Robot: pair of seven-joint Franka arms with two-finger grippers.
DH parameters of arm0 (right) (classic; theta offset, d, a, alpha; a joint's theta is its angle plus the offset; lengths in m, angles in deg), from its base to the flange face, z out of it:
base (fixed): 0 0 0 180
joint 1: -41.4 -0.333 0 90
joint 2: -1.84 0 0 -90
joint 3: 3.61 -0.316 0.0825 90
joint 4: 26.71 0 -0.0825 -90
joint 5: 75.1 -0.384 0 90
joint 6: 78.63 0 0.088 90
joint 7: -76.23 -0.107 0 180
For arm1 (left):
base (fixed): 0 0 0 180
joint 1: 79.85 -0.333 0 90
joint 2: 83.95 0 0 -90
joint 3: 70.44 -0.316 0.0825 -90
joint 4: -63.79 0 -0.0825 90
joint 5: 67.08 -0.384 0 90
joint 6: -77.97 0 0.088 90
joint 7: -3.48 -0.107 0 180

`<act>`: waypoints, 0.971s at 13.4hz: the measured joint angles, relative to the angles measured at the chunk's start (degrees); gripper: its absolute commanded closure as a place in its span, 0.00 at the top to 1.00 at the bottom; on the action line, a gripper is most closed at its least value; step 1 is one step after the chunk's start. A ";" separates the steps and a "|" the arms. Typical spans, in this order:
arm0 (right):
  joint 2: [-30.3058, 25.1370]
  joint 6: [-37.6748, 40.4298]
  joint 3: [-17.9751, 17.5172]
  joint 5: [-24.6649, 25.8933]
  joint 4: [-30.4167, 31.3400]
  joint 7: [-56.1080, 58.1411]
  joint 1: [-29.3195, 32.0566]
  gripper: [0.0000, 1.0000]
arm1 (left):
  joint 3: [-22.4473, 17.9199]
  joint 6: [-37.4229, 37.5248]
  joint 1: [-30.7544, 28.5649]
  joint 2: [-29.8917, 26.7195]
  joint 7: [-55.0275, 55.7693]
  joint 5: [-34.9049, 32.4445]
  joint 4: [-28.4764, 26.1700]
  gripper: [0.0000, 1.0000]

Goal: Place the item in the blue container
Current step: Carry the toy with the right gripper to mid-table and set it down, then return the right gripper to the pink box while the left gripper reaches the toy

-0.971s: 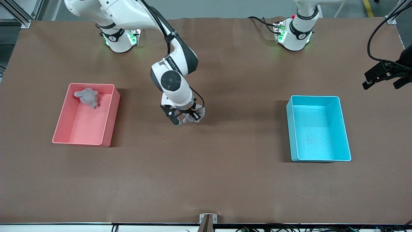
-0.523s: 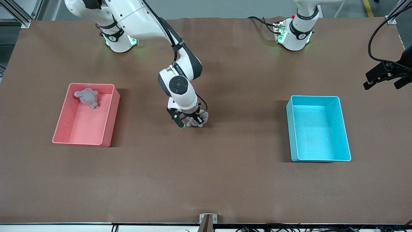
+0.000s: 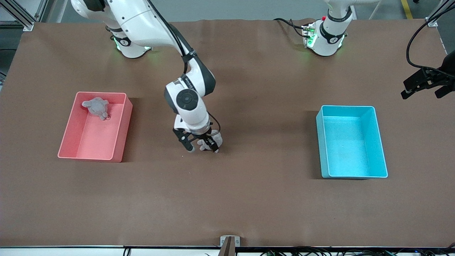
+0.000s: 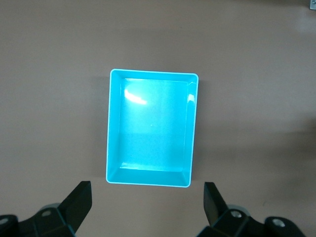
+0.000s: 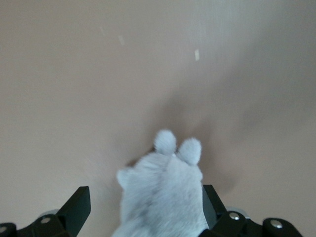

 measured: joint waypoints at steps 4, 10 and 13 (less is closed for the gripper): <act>-7.15 15.48 0.25 0.05 -1.28 19.42 8.59 1.00 | 2.79 0.03 1.03 0.86 2.19 0.26 -0.44 1.00; -15.28 35.07 0.58 0.59 0.22 52.83 23.61 1.00 | 17.07 -0.77 2.21 7.82 22.23 0.32 -1.08 1.00; -17.28 36.28 0.59 1.12 4.62 66.89 29.58 1.00 | 19.82 -5.72 6.70 13.41 33.36 0.32 -1.11 1.00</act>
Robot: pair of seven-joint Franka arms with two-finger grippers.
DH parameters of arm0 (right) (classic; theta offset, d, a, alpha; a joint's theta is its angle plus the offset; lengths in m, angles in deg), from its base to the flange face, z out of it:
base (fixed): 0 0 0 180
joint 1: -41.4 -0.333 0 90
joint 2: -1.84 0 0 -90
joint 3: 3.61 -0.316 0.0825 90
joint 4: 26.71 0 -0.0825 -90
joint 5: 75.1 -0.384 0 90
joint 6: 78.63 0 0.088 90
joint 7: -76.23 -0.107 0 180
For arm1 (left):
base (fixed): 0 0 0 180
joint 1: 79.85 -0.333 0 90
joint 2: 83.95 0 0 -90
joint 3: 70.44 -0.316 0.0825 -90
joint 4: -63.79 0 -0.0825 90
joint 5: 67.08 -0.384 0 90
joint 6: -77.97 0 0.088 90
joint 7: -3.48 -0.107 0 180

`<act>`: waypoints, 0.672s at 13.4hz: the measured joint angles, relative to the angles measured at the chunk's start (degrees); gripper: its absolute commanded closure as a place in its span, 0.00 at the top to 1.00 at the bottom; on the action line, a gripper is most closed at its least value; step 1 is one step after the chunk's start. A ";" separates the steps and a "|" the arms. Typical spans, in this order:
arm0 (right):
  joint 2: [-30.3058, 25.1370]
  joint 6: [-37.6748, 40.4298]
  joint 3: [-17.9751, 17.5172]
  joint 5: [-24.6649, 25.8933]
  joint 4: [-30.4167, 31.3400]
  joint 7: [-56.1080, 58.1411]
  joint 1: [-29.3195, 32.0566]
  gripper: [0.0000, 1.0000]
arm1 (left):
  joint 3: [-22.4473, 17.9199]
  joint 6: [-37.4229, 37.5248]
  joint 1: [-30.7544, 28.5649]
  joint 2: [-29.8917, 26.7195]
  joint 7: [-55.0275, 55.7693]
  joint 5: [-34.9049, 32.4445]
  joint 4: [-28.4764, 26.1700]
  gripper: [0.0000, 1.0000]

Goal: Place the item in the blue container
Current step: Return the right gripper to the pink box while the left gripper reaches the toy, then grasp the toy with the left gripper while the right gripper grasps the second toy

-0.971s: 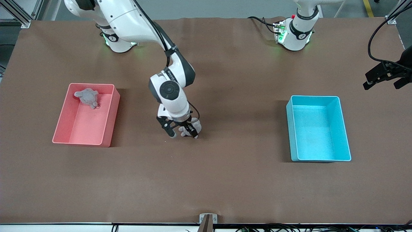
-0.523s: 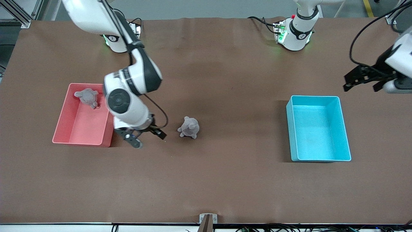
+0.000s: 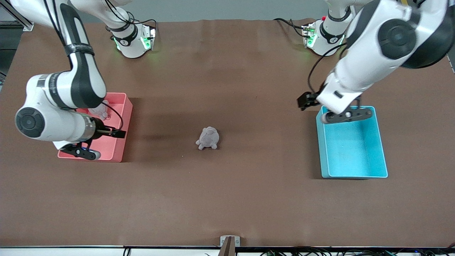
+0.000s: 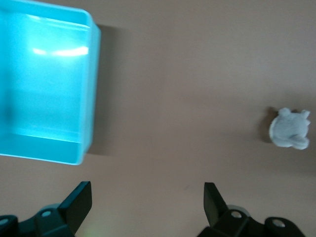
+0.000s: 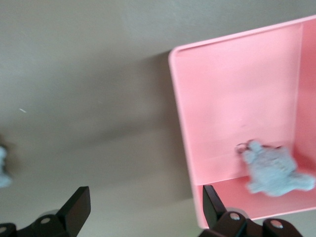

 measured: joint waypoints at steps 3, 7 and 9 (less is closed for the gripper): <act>-0.04 0.15 -0.01 0.51 2.90 13.49 6.24 1.00 | 0.05 -9.34 6.81 5.81 10.73 0.00 0.00 1.00; 0.08 0.31 -0.91 8.80 5.74 19.69 7.27 1.00 | 0.02 -23.21 12.65 13.44 17.27 0.00 0.03 1.00; 0.80 0.33 -1.44 9.91 6.71 22.11 6.62 1.00 | 0.02 -28.57 14.21 17.02 17.62 0.00 0.04 1.00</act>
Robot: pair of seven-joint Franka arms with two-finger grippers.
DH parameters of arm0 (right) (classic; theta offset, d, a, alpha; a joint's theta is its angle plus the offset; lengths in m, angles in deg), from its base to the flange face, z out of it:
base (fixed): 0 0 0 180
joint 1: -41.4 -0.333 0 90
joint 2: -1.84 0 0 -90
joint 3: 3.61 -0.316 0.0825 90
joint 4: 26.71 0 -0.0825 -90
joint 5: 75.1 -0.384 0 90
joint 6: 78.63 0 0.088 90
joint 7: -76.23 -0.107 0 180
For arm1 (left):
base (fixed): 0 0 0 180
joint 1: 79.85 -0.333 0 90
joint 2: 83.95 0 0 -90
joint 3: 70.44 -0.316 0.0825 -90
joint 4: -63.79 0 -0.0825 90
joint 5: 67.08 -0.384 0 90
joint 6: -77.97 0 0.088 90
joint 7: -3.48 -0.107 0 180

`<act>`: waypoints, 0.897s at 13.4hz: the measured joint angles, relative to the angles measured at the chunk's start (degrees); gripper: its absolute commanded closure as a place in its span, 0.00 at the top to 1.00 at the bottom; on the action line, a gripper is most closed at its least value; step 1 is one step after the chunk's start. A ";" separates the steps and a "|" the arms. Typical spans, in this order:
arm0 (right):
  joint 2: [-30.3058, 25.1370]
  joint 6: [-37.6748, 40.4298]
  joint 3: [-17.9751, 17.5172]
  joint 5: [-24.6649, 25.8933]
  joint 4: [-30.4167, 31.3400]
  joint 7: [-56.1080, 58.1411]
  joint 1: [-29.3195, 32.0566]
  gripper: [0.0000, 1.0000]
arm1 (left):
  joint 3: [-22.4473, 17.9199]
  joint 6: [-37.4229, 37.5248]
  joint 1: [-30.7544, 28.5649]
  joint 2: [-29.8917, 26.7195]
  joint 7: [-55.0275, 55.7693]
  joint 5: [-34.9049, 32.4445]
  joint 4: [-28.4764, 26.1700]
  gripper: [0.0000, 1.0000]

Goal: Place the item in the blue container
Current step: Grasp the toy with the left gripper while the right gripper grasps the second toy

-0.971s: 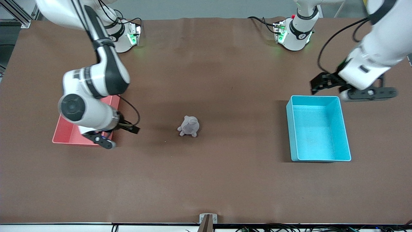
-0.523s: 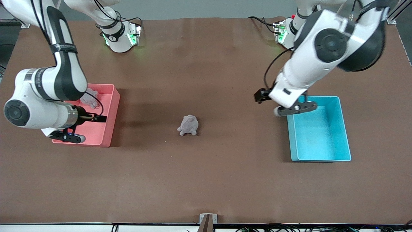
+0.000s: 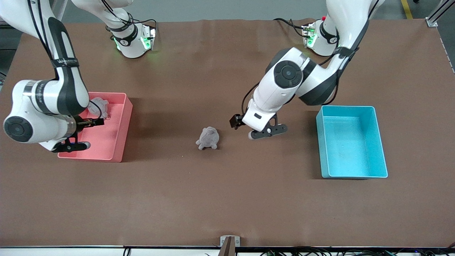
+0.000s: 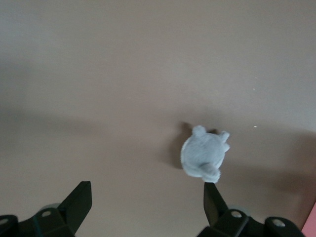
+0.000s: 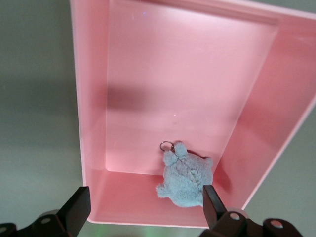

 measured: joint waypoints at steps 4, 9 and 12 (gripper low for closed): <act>3.87 0.22 0.30 0.12 1.23 2.84 0.46 1.00 | 0.01 -12.60 2.47 7.20 0.07 0.00 0.22 1.00; 6.57 0.30 0.02 0.14 4.04 4.81 0.03 1.00 | 0.02 -20.10 5.40 14.17 2.46 0.00 2.08 1.00; 7.12 0.18 0.37 0.35 4.97 8.83 1.26 1.00 | 0.02 -22.87 6.81 17.50 2.80 0.00 3.51 1.00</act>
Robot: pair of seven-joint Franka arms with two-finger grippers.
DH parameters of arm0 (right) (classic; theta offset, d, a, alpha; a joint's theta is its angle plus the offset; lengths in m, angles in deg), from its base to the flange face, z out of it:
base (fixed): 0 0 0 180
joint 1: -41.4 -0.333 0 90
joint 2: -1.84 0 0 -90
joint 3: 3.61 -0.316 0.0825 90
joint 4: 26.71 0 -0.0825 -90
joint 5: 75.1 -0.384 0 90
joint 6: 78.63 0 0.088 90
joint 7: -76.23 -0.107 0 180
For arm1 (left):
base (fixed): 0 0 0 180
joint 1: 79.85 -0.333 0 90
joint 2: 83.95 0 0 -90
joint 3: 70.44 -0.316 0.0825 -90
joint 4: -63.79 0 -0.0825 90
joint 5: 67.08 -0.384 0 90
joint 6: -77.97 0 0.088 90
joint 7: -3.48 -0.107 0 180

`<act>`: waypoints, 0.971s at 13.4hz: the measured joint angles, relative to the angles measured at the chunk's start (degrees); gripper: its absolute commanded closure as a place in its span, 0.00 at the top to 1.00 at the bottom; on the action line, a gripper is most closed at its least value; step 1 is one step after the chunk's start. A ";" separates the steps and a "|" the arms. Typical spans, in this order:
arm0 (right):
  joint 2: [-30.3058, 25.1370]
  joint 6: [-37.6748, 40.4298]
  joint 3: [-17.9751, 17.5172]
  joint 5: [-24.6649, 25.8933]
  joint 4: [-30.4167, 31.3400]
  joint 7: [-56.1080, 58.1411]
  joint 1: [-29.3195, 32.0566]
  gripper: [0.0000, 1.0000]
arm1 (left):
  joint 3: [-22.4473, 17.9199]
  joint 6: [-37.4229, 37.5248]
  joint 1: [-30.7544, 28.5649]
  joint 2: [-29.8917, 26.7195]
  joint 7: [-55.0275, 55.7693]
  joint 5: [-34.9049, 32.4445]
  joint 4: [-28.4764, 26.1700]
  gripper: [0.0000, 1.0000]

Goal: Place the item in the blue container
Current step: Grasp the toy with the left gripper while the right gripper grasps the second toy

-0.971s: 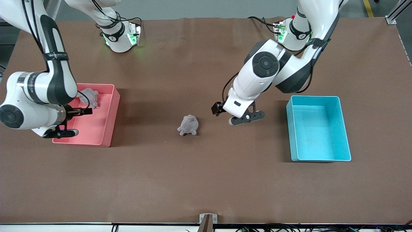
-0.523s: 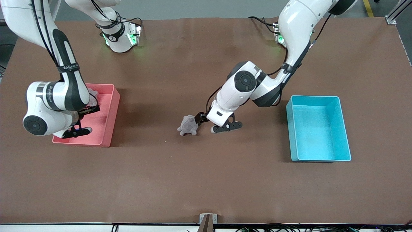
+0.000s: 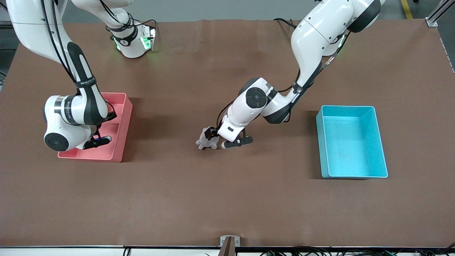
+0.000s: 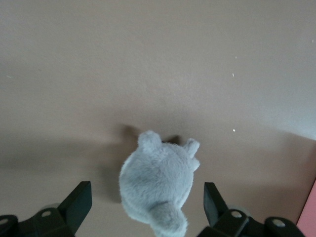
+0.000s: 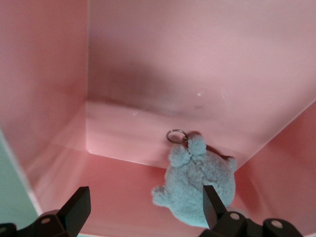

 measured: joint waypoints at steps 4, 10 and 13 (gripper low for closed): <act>0.32 -4.77 0.29 1.00 4.12 5.74 4.02 1.00 | 0.01 -3.41 1.35 3.39 1.61 0.09 1.34 1.00; 0.33 -6.79 0.31 2.64 6.87 8.30 7.72 1.00 | 0.04 -3.80 2.24 5.65 1.76 0.72 1.57 1.00; 0.33 -6.79 0.30 2.64 7.74 8.30 7.99 1.00 | 0.05 -3.86 2.57 6.17 1.78 0.73 1.81 0.66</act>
